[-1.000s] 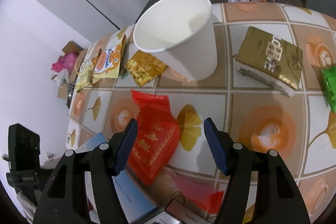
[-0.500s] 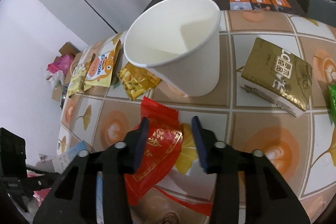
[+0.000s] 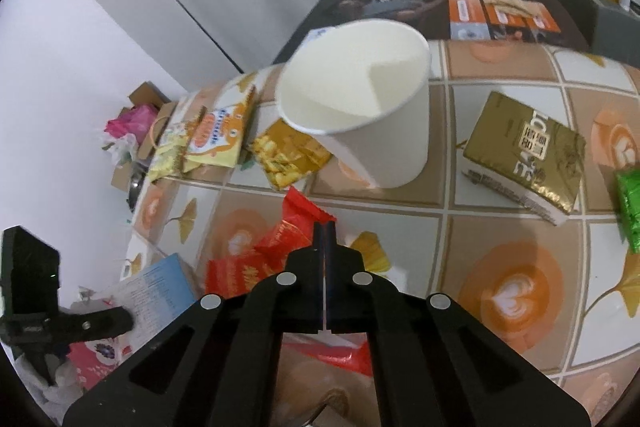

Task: Collect trash
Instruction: 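Lift the box with the left gripper while the right grasps the red wrapper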

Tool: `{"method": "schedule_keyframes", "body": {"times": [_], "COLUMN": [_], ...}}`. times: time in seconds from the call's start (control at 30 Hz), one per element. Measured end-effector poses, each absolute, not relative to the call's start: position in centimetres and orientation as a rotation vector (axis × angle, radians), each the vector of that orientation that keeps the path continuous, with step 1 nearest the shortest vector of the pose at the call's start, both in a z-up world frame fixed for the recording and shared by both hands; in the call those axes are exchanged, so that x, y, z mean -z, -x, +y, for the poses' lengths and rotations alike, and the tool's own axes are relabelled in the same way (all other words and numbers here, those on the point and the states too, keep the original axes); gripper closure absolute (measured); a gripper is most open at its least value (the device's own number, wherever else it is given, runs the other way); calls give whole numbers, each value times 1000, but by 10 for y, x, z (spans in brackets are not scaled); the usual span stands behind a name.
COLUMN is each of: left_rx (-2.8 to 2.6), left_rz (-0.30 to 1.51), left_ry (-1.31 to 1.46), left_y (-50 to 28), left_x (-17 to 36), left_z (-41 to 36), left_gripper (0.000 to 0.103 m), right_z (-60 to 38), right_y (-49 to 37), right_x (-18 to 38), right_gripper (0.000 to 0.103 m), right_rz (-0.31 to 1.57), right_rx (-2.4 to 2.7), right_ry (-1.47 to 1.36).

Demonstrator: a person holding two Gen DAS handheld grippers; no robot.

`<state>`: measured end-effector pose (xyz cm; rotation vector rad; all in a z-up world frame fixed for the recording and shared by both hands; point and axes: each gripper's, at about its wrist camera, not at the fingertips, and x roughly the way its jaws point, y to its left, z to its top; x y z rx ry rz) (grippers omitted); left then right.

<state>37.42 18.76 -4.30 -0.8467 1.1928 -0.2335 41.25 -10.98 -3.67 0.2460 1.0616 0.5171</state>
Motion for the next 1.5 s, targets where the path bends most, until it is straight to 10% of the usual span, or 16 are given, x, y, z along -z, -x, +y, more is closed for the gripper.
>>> {"method": "schedule_keyframes", "body": {"times": [0.4,0.8,1.2,1.5], "left_rx": [184,111,114,130], "left_rz": [1165,1095,1087,1061], "left_ry": [851,863,873,864], "left_y": [-371,-367,-368,-369], "left_x": [37,28,33,30], "left_z": [204,234,236,233], "left_gripper": [68,70,70,71], "right_z": [-110,-80,-44,-49], "right_y": [-393,-375,-352,-362], "right_x": [35,20,49,55], "right_gripper": [64,50,67,102], "right_rz": [1258,1184,1161,1149], "right_rx": [-637,-678,-706,-673], "right_ry": [-400,-80,405,376]}}
